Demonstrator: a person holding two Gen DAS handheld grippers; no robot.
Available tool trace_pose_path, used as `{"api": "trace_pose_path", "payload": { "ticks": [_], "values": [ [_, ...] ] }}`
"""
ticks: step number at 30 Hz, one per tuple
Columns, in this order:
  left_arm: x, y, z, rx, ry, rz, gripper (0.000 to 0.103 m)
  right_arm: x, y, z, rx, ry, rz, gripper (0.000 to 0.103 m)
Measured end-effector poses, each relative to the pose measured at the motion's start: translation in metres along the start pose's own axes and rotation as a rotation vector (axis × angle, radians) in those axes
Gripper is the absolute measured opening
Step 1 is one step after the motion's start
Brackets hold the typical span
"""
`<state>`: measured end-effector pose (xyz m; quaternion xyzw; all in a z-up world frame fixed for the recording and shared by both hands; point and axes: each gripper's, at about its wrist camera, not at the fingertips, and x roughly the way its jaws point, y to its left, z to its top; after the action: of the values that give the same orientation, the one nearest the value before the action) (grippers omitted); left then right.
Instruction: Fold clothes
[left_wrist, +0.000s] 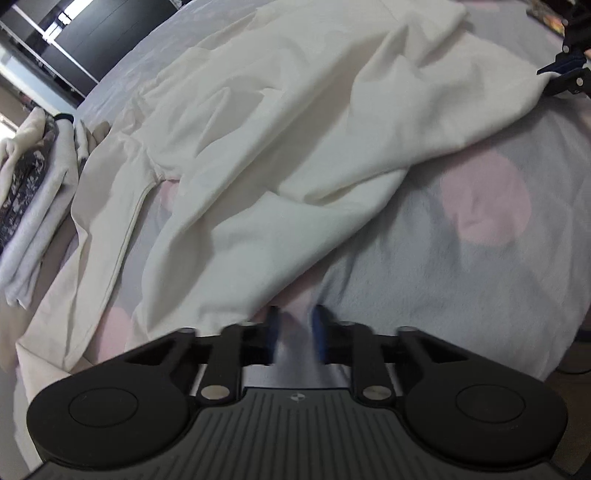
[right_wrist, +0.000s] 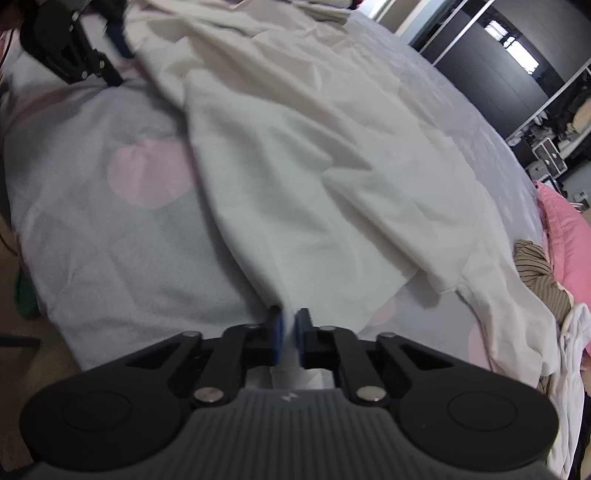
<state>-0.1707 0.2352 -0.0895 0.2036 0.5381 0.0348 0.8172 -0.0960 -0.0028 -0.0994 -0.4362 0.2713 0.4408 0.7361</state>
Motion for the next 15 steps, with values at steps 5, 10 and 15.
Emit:
{"api": "trace_pose_path", "payload": {
  "ticks": [5,10,15],
  "values": [
    [-0.026,0.025,0.012,-0.079,-0.095,0.027,0.0,-0.019,-0.033,0.007,0.138,-0.078,-0.071,0.006],
    [-0.041,0.05,0.027,-0.171,-0.167,0.027,0.0,-0.021,-0.069,0.016,0.204,-0.079,-0.126,0.005],
    [-0.044,0.063,0.035,-0.215,-0.21,-0.004,0.0,-0.011,-0.122,0.021,0.27,-0.051,-0.181,0.005]
  ]
}}
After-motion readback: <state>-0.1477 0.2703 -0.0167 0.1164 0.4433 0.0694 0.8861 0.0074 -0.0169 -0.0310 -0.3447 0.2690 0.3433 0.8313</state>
